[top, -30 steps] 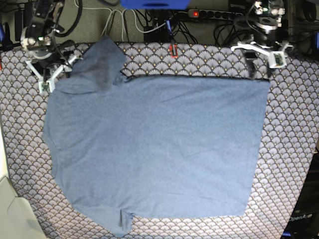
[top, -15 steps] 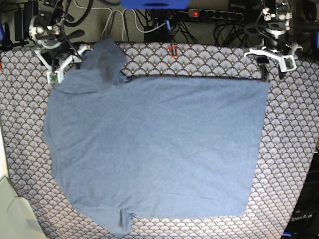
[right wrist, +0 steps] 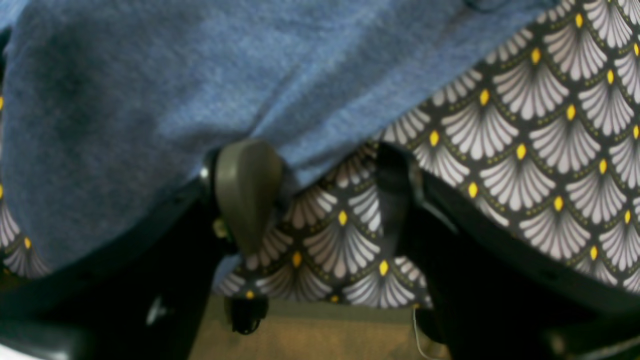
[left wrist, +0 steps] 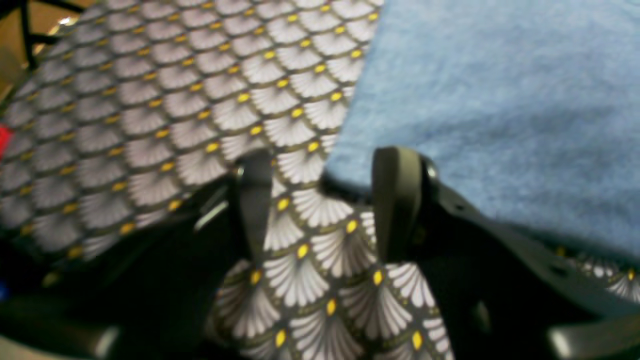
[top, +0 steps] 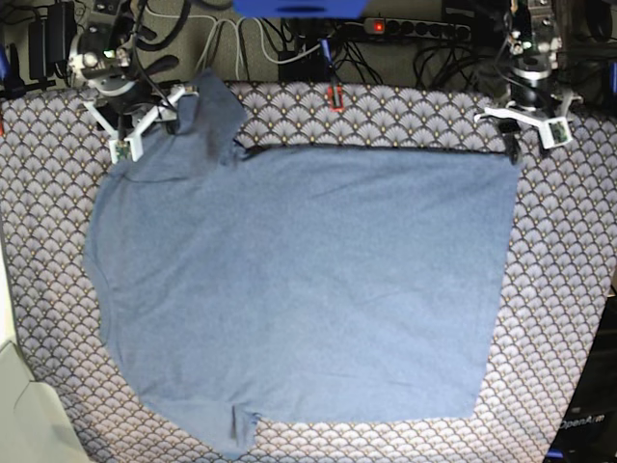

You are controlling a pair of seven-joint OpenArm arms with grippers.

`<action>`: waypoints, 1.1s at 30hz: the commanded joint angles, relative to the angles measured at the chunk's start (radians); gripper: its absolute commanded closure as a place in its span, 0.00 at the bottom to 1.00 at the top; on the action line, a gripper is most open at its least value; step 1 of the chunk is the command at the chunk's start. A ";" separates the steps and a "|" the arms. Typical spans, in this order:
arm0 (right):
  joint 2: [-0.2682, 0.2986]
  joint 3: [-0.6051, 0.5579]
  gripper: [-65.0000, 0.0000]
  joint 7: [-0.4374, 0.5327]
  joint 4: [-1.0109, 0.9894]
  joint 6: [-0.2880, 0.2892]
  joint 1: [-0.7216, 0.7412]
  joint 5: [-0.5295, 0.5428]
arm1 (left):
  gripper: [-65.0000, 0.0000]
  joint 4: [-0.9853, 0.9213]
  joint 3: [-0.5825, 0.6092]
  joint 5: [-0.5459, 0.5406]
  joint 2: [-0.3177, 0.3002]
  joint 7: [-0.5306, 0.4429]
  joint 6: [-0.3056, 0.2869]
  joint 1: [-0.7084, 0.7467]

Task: Fold the T-shirt properly
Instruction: 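Grasp the shirt's shoulder corners with both grippers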

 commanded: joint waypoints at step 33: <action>0.006 -0.001 0.45 -0.008 0.007 0.002 -0.008 0.002 | 0.58 -0.167 0.094 -0.001 0.013 -0.023 0.008 -0.152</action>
